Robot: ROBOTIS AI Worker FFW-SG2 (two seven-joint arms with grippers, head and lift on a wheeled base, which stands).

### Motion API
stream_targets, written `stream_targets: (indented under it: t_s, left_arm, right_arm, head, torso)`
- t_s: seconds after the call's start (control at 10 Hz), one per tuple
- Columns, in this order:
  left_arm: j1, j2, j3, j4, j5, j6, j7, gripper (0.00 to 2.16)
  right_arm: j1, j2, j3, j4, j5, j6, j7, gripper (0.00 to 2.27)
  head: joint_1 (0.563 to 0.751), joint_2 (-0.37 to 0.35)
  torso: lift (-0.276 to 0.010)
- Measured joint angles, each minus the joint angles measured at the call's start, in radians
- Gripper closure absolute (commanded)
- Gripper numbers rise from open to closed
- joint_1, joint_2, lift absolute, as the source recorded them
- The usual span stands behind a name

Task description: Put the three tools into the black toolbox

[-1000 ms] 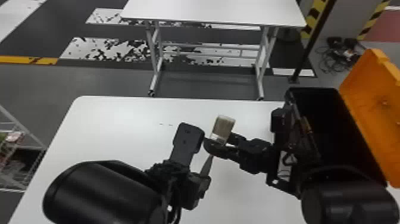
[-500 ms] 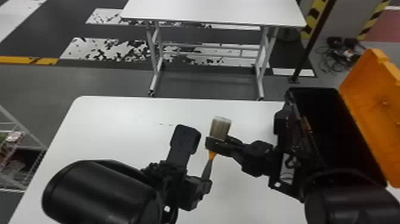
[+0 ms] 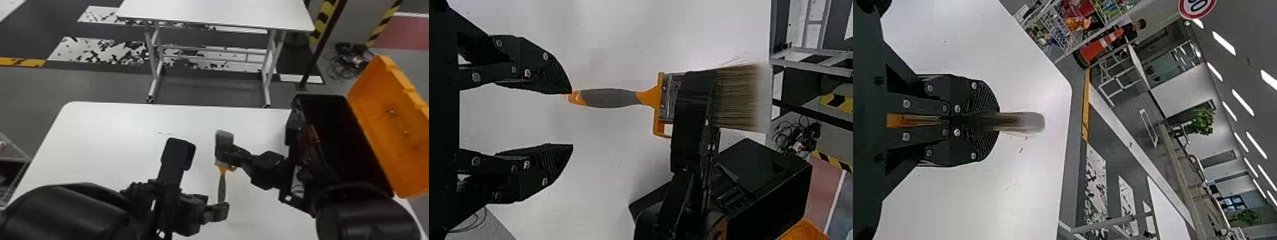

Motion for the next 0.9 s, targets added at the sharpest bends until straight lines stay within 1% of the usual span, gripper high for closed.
stream_targets:
  t_s: [0.1,0.2,0.4,0.5,0.6,0.8,0.9]
  left_arm:
    - [0.022,0.0,0.031,-0.032,0.04,0.0,-0.014,0.02]
    - [0.052,0.001,0.058,-0.073,0.073,0.0,-0.018,0.02]
    - [0.114,0.017,0.12,-0.161,0.138,0.0,-0.034,0.02]
    - [0.142,0.031,0.165,-0.201,0.176,0.0,-0.044,0.02]
    - [0.172,0.051,0.218,-0.235,0.22,0.0,-0.058,0.02]
    - [0.232,0.077,0.321,-0.276,0.286,0.0,-0.098,0.02]
    - [0.259,0.087,0.354,-0.285,0.307,0.0,-0.126,0.02]
  right_arm:
    - [0.0,0.0,-0.008,-0.003,0.0,0.0,-0.001,2.24]
    - [0.003,-0.002,-0.021,-0.011,0.0,0.0,-0.001,2.24]
    - [0.015,-0.007,-0.067,-0.078,0.001,0.031,-0.003,2.24]
    - [0.023,-0.008,-0.1,-0.15,-0.001,0.066,-0.004,2.24]
    - [0.035,-0.011,-0.138,-0.24,-0.005,0.104,-0.006,2.24]
    - [0.054,-0.023,-0.212,-0.392,-0.009,0.14,-0.024,2.24]
    - [0.056,-0.029,-0.25,-0.425,-0.021,0.143,-0.03,2.24]
  head:
    - [0.695,-0.075]
    - [0.695,-0.084]
    - [0.695,-0.106]
    - [0.695,-0.115]
    - [0.695,-0.122]
    - [0.695,-0.137]
    - [0.695,-0.156]
  torso:
    - [-0.051]
    - [-0.051]
    - [-0.051]
    - [-0.051]
    - [-0.051]
    - [-0.051]
    - [-0.051]
